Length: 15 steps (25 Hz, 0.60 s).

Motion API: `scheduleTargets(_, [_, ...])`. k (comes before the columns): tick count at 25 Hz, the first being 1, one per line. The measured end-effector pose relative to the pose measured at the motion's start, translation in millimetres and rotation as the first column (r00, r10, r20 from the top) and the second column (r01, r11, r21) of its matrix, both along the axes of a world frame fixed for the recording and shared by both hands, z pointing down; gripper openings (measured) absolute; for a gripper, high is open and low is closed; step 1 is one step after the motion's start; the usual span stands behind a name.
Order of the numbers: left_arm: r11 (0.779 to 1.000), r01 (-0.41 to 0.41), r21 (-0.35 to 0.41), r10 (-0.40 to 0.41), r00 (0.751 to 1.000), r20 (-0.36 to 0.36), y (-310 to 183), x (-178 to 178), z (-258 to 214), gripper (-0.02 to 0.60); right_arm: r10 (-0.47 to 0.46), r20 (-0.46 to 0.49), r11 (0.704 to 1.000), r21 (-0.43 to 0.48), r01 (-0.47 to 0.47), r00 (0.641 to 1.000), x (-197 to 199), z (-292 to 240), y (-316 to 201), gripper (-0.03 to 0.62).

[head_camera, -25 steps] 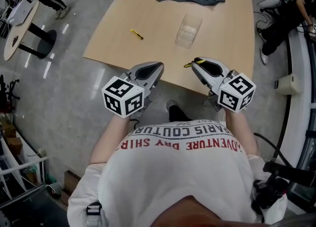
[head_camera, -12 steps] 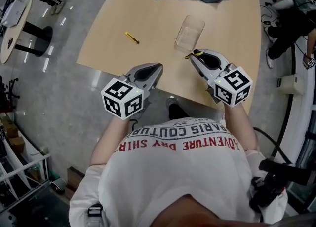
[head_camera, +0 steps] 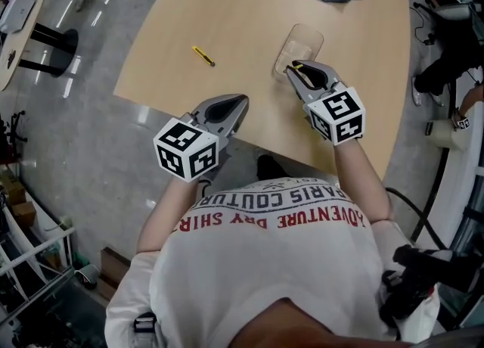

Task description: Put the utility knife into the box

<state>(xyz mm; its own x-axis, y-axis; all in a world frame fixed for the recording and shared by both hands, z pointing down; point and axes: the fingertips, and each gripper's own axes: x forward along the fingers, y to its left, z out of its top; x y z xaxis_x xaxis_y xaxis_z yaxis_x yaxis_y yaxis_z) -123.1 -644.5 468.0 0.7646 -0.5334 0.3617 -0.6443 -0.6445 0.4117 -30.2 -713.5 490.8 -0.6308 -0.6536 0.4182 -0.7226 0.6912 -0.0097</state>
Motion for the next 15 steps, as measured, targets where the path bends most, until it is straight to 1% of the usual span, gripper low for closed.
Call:
scheduleTargets(4, [1.0, 0.0, -0.026, 0.001, 1.0, 0.005, 3.2, -2.2, 4.8, 0.002, 0.007, -0.076, 0.998, -0.056, -0.011, 0.997, -2.5, 31.0, -6.0, 0.058])
scheduleTargets(11, [0.999, 0.006, -0.051, -0.005, 1.0, 0.016, 7.1, -11.6, 4.9, 0.002, 0.039, -0.098, 0.988, -0.146, -0.054, 0.994, -4.8, 63.8, -9.4, 0.058])
scheduleTargets(15, [0.998, 0.012, -0.054, -0.011, 1.0, 0.019, 3.4, -16.7, 4.0, 0.002, 0.046, -0.114, 0.984, -0.167, -0.064, 0.992, -6.2, 72.5, -11.6, 0.058])
